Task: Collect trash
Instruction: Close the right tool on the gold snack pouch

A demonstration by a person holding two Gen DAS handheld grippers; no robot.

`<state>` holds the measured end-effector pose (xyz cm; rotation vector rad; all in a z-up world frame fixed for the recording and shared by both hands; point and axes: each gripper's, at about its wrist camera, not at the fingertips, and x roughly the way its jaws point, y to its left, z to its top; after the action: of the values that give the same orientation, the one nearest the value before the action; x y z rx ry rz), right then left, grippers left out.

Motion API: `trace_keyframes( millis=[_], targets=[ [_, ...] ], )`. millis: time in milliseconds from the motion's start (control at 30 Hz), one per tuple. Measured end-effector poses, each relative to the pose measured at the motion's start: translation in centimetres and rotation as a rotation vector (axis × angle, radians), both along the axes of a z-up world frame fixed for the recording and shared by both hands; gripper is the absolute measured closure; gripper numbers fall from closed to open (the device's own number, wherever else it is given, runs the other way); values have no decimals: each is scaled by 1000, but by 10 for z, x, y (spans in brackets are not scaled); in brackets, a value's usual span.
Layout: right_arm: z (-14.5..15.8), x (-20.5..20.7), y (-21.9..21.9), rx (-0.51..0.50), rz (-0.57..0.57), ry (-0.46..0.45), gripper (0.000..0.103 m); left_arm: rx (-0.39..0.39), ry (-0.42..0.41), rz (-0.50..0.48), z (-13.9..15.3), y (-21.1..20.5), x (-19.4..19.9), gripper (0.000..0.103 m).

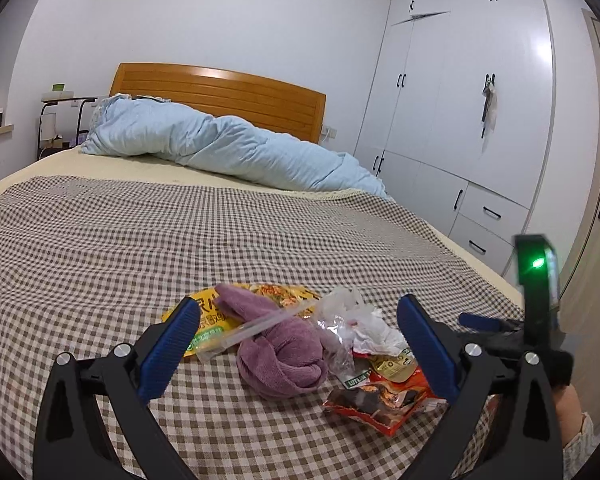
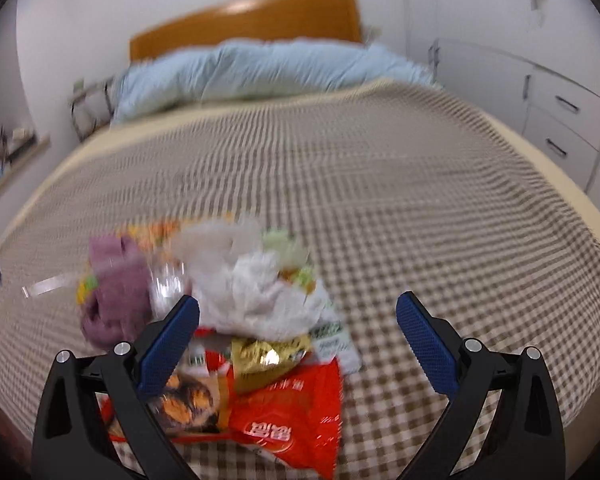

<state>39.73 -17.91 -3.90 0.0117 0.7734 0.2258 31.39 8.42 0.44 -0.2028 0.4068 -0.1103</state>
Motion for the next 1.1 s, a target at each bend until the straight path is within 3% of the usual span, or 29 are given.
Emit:
trace_keyframes(
  millis=[200, 300, 367, 400, 433, 900, 1000, 1033, 1100],
  targets=[
    [-44, 12, 23, -133, 54, 126, 8, 11, 23, 10, -9, 0, -1, 7],
    [-55, 13, 24, -123, 50, 145, 8, 17, 30, 6, -12, -1, -2, 8],
    [-56, 12, 25, -108, 60, 143, 15, 28, 30, 5, -14, -3, -3, 8],
    [-57, 11, 26, -101, 66, 141, 33, 29, 30, 5, -14, -3, -4, 8],
    [-56, 10, 27, -111, 59, 128, 37, 30, 30, 5, -15, -4, -4, 8],
    [-50, -3, 17, -51, 61, 133, 47, 34, 46, 8, -19, -2, -3, 7],
    [-38, -12, 9, -8, 54, 107, 58, 31, 46, 12, -20, -1, -3, 7],
    [-34, -15, 8, 9, 55, 97, 67, 31, 46, 13, -19, -1, -2, 7],
    [-26, -21, 3, 36, 47, 83, 68, 30, 46, 14, -19, -1, -2, 7]
  ],
)
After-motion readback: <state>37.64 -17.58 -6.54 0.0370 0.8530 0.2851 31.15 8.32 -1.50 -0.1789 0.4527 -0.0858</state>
